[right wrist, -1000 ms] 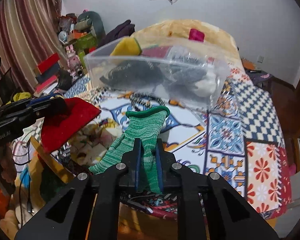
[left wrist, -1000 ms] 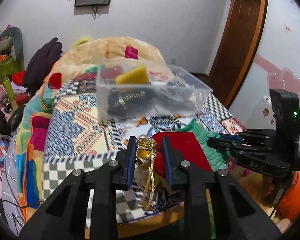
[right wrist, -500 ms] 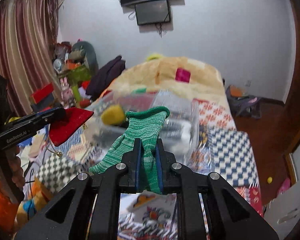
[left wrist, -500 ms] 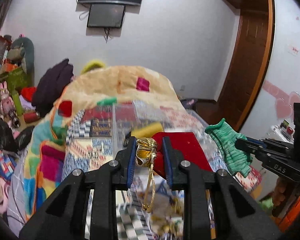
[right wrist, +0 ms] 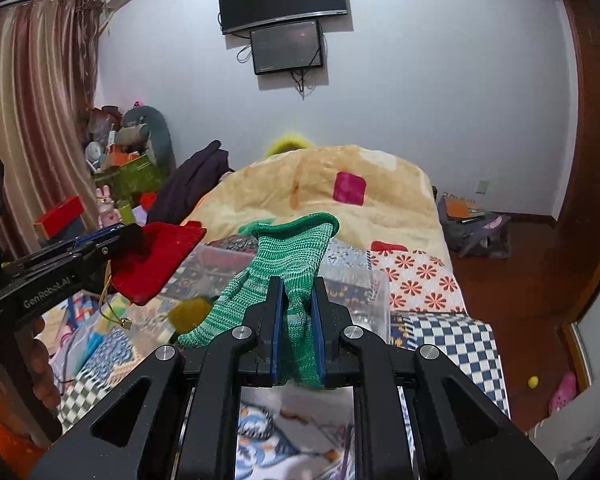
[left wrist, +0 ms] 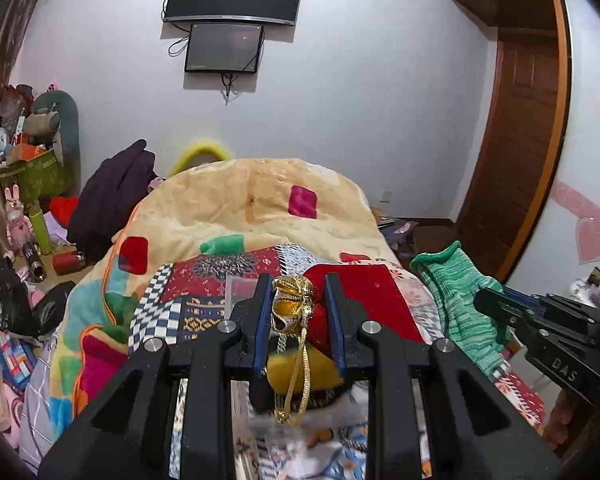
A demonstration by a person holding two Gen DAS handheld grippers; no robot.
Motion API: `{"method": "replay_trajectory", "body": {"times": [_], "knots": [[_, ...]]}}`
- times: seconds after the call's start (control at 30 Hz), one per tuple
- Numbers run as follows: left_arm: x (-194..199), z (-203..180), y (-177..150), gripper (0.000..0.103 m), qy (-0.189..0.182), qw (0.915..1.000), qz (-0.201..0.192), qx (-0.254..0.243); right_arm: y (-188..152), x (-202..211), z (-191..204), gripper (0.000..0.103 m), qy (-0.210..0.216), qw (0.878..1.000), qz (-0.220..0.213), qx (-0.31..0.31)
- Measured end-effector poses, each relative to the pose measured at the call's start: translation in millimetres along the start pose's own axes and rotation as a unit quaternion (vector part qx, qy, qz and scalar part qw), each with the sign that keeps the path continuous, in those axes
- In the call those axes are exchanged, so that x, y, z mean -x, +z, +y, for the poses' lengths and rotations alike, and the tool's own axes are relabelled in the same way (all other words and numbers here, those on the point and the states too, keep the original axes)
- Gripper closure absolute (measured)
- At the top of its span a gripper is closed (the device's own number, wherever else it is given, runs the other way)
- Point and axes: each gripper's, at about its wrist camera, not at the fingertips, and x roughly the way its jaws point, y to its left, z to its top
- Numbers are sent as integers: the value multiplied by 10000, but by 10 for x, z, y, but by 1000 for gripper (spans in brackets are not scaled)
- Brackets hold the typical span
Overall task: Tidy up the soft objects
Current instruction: 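Drop the glove into the box with the right tool while the left tool releases the gold ornament inside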
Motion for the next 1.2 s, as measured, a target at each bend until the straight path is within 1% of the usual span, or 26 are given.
{"method": "replay_trajectory", "body": {"times": [0.1,0.23,0.43,0.53,0.67,0.7,0.77,0.8,0.83,0.93,1.03,1.1,1.2], "knots": [[-215,-17,20,78,128,9999,110,-7,34,-125,1,91,-80,9999,68,24],[-539,-22,-17,78,270,9988,402,-14,10,-333,-2,91,-169,9994,292,75],[-892,-51,-98,78,190,9951,957,-129,-84,-589,-15,91,-177,9972,719,108],[-940,-102,-143,78,171,9936,1089,-254,-139,-681,-32,91,-152,9956,921,99],[-944,-155,-187,68,91,9927,1160,-328,-182,-718,-25,87,-99,9938,1101,143],[-937,-169,-200,61,107,9923,1172,-378,-175,-729,-10,87,-80,9935,1119,166],[-916,-177,-208,53,140,9926,1132,-421,-179,-703,0,87,-75,9932,1136,232],[-902,-183,-209,51,134,9927,1118,-432,-175,-706,8,87,-60,9930,1151,258],[-874,-184,-206,50,97,9929,1106,-436,-182,-694,12,86,-22,9925,1184,295],[-780,-180,-185,47,13,9933,1063,-455,-189,-643,30,81,-39,9922,1184,383],[-640,-191,-160,41,13,9944,908,-534,-188,-528,22,75,27,9934,1076,397],[-508,-199,-145,35,-8,9955,764,-565,-183,-439,26,69,62,9943,987,407],[-339,-201,-145,27,-53,9963,624,-597,-188,-283,29,63,135,9955,838,417]]}}
